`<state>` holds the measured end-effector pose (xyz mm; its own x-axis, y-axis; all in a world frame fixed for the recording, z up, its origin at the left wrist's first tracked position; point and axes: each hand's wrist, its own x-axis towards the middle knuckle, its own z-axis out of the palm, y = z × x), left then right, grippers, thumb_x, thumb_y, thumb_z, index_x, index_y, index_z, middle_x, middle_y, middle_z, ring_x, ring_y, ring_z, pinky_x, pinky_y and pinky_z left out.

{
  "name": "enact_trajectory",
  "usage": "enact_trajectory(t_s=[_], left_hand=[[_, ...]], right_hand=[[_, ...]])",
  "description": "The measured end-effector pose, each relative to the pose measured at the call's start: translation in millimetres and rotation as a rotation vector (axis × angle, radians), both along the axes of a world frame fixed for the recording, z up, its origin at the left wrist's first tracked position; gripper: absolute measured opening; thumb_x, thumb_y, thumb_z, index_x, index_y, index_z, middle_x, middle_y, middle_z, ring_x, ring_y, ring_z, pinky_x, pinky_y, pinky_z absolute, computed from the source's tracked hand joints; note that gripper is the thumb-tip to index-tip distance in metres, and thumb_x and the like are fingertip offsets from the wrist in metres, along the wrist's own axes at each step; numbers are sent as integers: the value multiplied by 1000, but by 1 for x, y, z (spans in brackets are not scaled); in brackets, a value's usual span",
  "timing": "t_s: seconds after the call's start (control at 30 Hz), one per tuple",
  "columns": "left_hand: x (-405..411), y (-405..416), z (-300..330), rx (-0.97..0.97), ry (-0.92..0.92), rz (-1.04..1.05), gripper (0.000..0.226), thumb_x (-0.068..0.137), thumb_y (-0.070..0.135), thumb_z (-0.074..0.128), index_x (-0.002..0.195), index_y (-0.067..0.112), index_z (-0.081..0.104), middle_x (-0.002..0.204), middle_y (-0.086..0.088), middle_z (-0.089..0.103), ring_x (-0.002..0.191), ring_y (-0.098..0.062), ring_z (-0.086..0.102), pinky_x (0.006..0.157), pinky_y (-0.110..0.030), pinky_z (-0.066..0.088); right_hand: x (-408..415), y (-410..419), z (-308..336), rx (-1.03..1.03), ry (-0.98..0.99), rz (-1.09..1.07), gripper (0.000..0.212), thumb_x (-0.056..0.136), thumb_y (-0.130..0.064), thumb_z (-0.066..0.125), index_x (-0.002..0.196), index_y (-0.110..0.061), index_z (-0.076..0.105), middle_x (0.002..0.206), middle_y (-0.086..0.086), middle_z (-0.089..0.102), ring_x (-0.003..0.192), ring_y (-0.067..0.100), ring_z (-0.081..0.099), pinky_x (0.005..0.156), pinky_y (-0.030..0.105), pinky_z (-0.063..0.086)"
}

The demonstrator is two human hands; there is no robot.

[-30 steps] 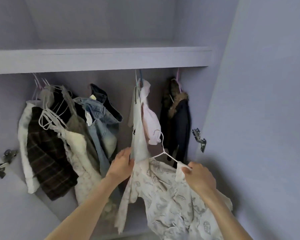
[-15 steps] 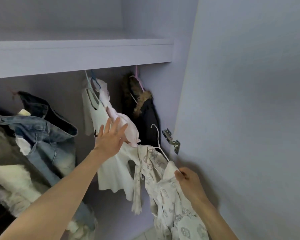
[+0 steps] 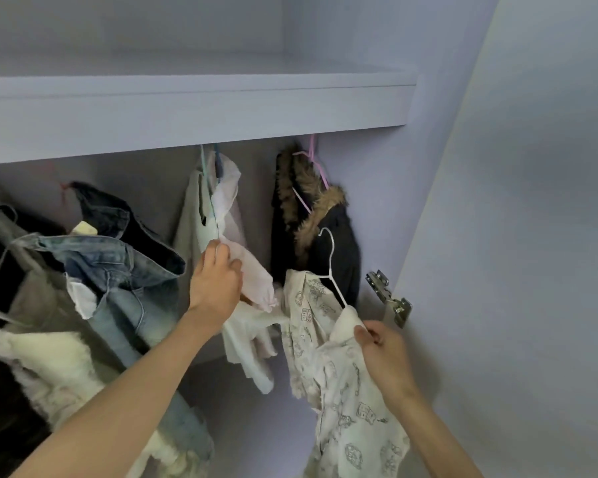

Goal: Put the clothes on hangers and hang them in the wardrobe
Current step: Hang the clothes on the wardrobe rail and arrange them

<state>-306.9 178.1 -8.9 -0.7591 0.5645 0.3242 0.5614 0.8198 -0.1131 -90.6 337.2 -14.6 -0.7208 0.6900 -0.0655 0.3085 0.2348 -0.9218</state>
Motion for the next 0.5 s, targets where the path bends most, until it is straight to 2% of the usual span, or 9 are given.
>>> enact_trajectory(t_s=[0.13, 0.2, 0.33, 0.4, 0.43, 0.5], left_hand=[[-8, -15, -4, 163, -4, 68, 26, 80, 1, 63, 106, 0, 62, 106, -20, 47, 98, -37, 43, 72, -43, 49], [-10, -18, -6, 290, -12, 90, 33, 81, 0, 63, 113, 0, 55, 109, -22, 44, 97, -38, 41, 66, -42, 49], [-13, -20, -7, 458, -51, 100, 67, 81, -13, 51, 141, 6, 29, 133, -22, 32, 112, -37, 37, 66, -42, 50], [-16, -22, -8, 439, -87, 103, 74, 82, -17, 42, 147, 7, 16, 149, -19, 18, 129, -37, 30, 76, -43, 50], [-17, -23, -9, 411, -95, 106, 75, 83, -17, 39, 148, 7, 11, 153, -17, 10, 133, -36, 28, 76, -40, 49], [-19, -25, -9, 364, -100, 115, 77, 83, -17, 37, 148, 9, 5, 156, -12, 3, 130, -35, 35, 63, -34, 45]], right_hand=[[-34, -1, 9, -6, 97, 40, 19, 94, -15, 47, 86, -2, 58, 70, 1, 47, 66, 12, 43, 61, 25, 36], [-54, 0, 15, 16, 150, 68, 18, 93, -14, 47, 85, -1, 57, 70, 1, 46, 64, 11, 41, 59, 23, 35], [-103, 11, 29, 58, 265, 116, 26, 92, -11, 46, 67, -10, 46, 61, -4, 38, 57, 9, 34, 55, 24, 31], [-128, 19, 38, 40, 309, 103, 35, 93, -10, 46, 59, -16, 38, 59, -4, 35, 54, 9, 31, 54, 25, 28], [-139, 23, 44, 22, 320, 95, 37, 93, -10, 46, 58, -19, 36, 58, -5, 35, 54, 9, 31, 54, 24, 28], [-161, 30, 54, -19, 344, 75, 39, 93, -10, 46, 57, -21, 36, 57, -6, 35, 53, 8, 31, 54, 24, 28]])
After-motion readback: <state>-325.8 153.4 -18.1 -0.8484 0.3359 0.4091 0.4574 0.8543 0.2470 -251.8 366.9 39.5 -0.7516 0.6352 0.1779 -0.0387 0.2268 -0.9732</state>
